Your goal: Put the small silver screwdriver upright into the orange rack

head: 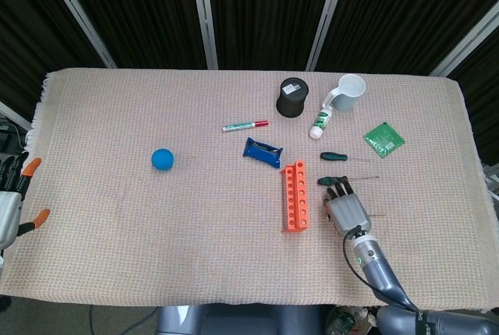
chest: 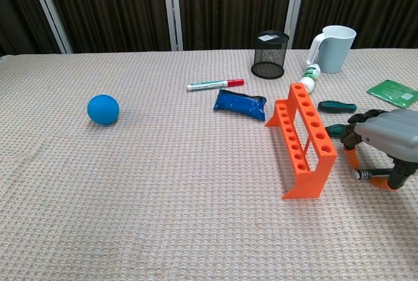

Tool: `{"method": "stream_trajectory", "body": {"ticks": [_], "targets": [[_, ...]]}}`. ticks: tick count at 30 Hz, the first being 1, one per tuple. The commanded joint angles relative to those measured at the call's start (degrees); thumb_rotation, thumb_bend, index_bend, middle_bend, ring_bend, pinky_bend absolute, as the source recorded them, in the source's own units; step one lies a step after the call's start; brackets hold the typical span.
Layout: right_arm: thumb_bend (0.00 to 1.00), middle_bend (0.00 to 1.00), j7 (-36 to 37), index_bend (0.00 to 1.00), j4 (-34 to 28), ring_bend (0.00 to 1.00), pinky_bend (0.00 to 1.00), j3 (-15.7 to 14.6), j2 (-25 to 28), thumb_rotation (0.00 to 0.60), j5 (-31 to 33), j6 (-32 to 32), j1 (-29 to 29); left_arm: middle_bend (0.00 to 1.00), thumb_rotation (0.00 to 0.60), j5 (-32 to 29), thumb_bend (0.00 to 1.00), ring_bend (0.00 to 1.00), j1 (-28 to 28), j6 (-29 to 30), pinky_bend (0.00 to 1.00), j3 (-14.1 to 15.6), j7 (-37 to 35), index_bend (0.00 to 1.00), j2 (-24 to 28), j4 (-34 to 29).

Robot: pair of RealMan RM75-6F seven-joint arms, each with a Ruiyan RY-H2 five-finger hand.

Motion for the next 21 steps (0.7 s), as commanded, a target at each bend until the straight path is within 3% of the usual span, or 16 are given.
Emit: {"method": "stream_trajectory", "body": {"ticks": [1,21], "targets": [[0.29,0.18,0.12,0.47,0.21,0.0,0.01,-0.13,-0.23,0.6,0.0,0.2,0.13,0.0,0.6,-0.13,0.19,0.0,0.11,0.1,0.0,0.01,-0.05,0.1,0.07,0.04],[0.29,0.2,1.28,0.52,2.07,0.0,0.01,-0.31,-1.87,0.6,1.71,0.44,1.38,0.0,0.6,-0.87,0.19,0.0,0.39,0.34,0.0,-0.05,-0.44,0.11,0.16,0.22]]}}
